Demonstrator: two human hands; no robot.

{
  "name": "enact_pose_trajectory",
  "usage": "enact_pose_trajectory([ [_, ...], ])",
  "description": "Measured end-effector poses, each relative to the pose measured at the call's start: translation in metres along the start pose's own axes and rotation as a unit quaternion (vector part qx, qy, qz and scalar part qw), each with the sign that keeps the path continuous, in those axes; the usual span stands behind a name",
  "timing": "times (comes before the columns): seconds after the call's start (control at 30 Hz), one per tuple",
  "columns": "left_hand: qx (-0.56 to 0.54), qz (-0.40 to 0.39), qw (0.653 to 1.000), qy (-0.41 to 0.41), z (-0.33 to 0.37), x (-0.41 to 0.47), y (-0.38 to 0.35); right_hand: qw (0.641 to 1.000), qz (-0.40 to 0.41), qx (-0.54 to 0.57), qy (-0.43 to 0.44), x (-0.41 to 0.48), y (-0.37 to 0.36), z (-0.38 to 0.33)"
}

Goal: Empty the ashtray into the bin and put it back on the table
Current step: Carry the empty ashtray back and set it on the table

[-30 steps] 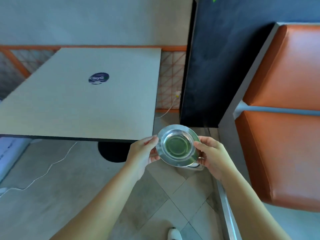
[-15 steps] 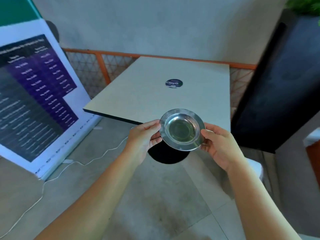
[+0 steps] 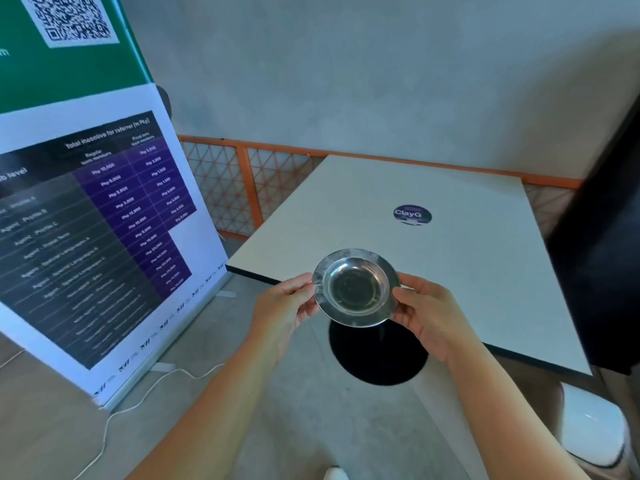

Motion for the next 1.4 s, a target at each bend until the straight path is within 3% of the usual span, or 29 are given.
enact_pose_trajectory([
  [0.4,0.041,-0.020,0.999,0.015,0.034,0.241,0.014,0.996,0.079,-0.030,-0.005,0.205,-0.075,-0.067],
  [0.8,0.107,-0.144,0.984,0.008,0.056,0.465,-0.020,0.973,0.229,-0.024,-0.021,0.382,-0.106,-0.111],
  [1.03,0.113,-0.168,0.978,0.038,0.029,0.550,-0.040,0.955,0.288,-0.033,-0.054,0.463,-0.093,-0.111],
  [1.4,0.120,-0.135,0.979,0.099,-0.029,0.628,-0.075,0.949,0.287,0.003,-0.133,0.568,-0.046,-0.093],
])
Point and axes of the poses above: each hand's wrist, its own x-axis towards the middle knuckle, its own y-axis out of the back of the hand, z = x × y, the point moved 1 cm from there along x, towards the middle knuckle, and after that the axes turned 9 degrees about -y, right-handed, at the moved point
